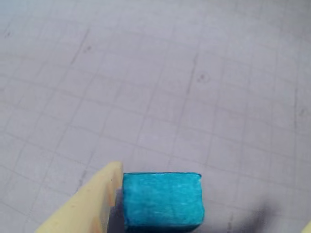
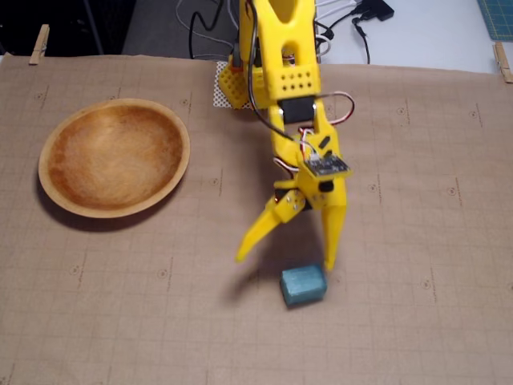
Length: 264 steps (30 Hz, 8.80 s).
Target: Grasp a blue block and put it in the bowl.
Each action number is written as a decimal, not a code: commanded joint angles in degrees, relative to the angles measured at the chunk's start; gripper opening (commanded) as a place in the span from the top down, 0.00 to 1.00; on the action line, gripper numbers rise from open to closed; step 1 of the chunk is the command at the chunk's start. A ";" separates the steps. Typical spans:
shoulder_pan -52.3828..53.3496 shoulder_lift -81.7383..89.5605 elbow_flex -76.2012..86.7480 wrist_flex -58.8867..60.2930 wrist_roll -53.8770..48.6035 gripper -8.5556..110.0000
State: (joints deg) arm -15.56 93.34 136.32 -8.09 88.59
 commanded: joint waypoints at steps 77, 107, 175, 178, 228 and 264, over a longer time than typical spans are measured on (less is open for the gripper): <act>-0.70 -29.44 -1.67 -39.55 -0.09 0.83; 5.89 11.07 17.05 -36.91 -4.31 0.85; 52.56 39.46 16.96 25.14 -8.70 0.85; 52.21 38.67 15.03 28.48 -8.44 0.85; 62.49 10.72 1.85 28.56 -12.74 0.93; 59.68 27.16 0.97 43.33 -11.95 0.52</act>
State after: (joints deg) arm 46.05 113.64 141.06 33.40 76.20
